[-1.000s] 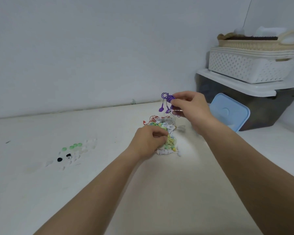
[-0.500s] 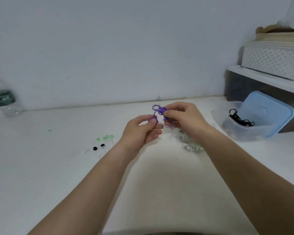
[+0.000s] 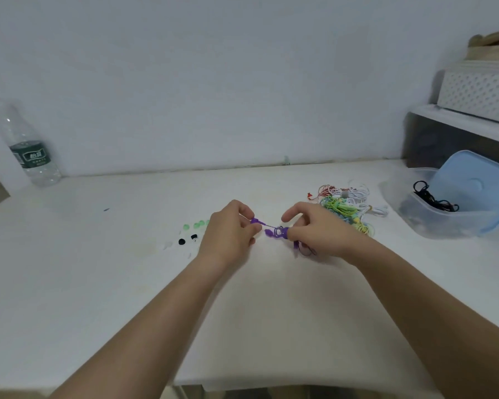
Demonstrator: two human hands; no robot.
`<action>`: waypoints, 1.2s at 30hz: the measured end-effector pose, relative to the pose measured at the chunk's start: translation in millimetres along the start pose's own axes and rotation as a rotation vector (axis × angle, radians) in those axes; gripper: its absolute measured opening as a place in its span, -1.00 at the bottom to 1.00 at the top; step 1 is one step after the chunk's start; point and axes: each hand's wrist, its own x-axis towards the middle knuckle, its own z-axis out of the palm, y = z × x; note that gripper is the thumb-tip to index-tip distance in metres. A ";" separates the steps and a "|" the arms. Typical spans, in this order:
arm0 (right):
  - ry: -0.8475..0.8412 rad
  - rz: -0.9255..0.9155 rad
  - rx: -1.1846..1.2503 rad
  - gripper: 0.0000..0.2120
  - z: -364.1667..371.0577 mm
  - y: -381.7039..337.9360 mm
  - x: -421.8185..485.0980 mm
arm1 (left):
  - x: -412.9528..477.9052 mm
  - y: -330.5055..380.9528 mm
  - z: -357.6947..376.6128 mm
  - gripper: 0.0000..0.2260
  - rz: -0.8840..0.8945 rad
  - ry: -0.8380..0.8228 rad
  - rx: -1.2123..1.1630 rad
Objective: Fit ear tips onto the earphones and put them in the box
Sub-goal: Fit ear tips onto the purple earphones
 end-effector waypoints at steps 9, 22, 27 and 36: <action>0.189 -0.197 -0.244 -0.70 8.1 -13.9 6.6 | 2.9 2.5 5.4 -0.87 0.114 0.027 -0.024; 0.235 -0.151 0.364 -0.86 35.7 -23.7 45.9 | 23.7 -7.9 -64.1 -0.92 0.026 0.053 0.010; 0.288 -0.139 0.576 -0.82 41.6 -21.8 52.8 | 36.4 -10.8 -79.1 -0.88 -0.020 -0.108 0.363; 0.226 -0.162 0.610 -0.85 49.7 -8.2 57.6 | 44.8 -6.1 -56.9 -0.96 0.000 -0.163 0.592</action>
